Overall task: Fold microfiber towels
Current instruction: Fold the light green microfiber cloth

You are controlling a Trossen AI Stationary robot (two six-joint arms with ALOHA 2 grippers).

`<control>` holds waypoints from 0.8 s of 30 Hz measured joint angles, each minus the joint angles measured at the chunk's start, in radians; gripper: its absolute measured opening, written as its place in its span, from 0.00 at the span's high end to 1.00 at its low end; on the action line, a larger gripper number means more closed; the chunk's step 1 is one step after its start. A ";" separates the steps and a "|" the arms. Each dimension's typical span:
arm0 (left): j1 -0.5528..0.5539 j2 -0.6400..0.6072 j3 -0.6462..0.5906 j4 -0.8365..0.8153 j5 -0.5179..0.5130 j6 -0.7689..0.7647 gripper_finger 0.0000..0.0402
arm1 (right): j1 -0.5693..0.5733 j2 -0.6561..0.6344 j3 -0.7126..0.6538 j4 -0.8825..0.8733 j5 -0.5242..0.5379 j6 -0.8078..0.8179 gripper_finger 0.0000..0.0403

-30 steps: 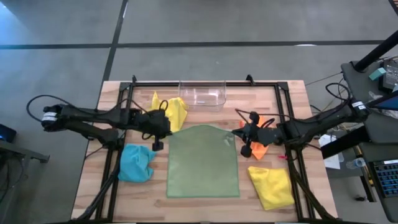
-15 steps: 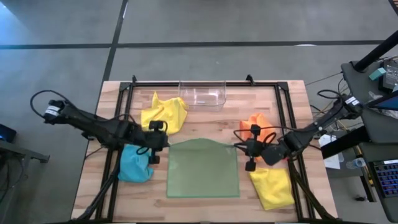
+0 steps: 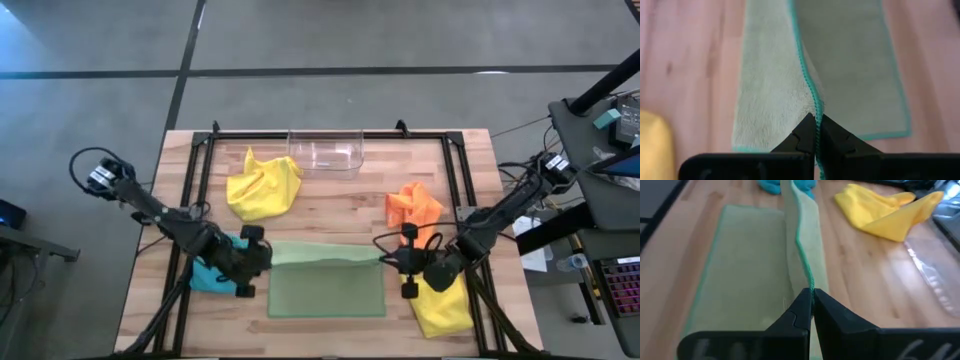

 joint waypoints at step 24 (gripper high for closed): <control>-0.144 0.278 0.183 -0.008 0.093 -0.128 1.00 | 0.186 0.226 0.000 0.132 -0.039 0.261 0.98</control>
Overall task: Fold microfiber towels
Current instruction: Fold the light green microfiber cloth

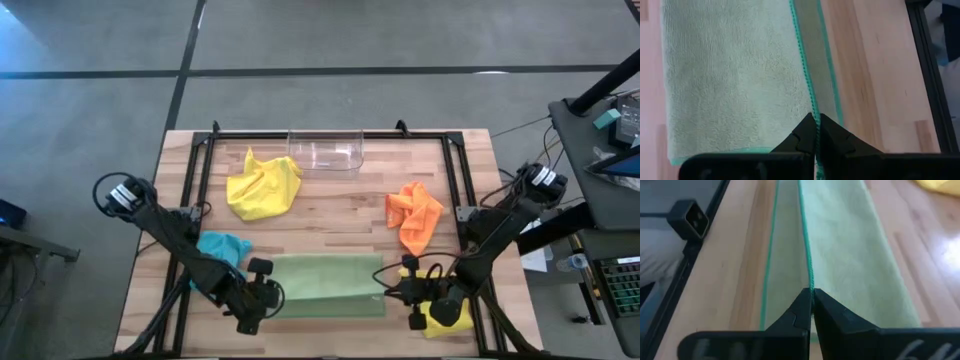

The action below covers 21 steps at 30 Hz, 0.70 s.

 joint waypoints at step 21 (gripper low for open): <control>-0.016 0.019 -0.043 0.100 0.102 -0.007 1.00 | 0.028 0.076 0.000 0.077 -0.091 0.029 0.98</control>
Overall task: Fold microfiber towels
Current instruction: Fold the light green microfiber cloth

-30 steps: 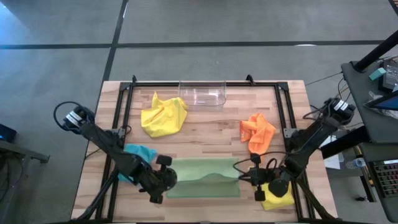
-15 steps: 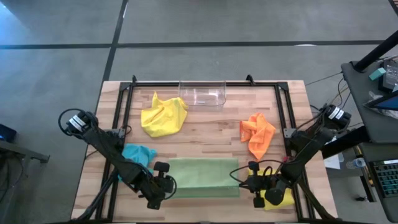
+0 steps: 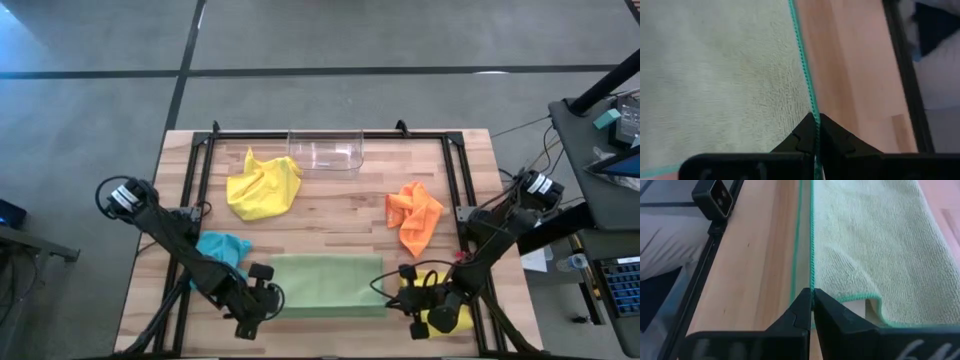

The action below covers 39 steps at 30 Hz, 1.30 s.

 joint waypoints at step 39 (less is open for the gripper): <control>0.010 0.027 -0.029 0.072 0.003 -0.016 1.00 | -0.053 0.065 0.000 -0.179 0.158 0.033 0.56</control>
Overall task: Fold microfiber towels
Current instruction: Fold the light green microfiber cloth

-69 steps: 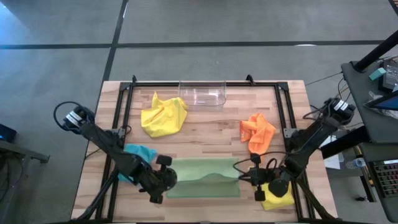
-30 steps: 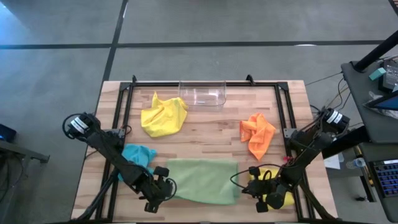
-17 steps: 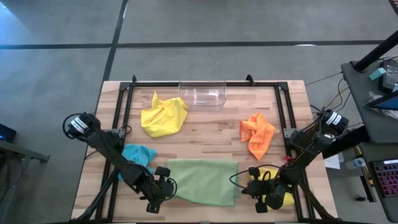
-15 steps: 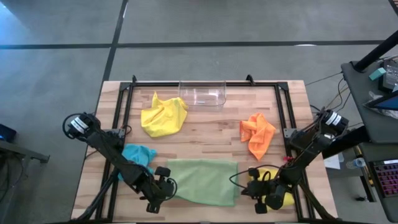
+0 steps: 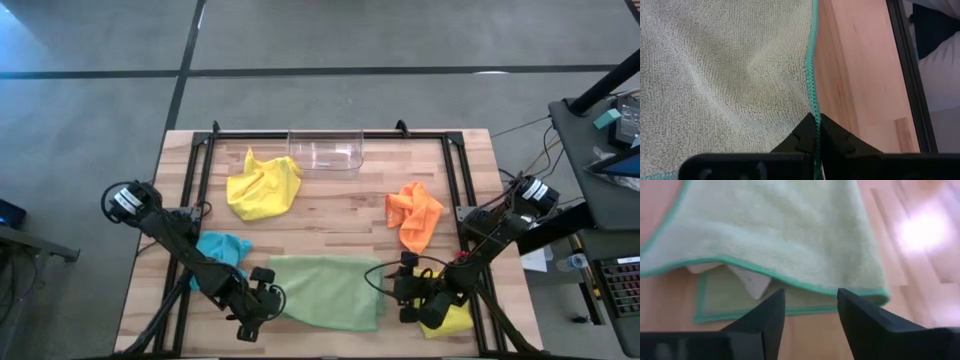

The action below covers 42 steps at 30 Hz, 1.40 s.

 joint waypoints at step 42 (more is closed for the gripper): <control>0.000 0.000 0.001 0.023 0.001 0.018 1.00 | -0.261 0.008 -0.025 -0.169 0.060 0.030 0.54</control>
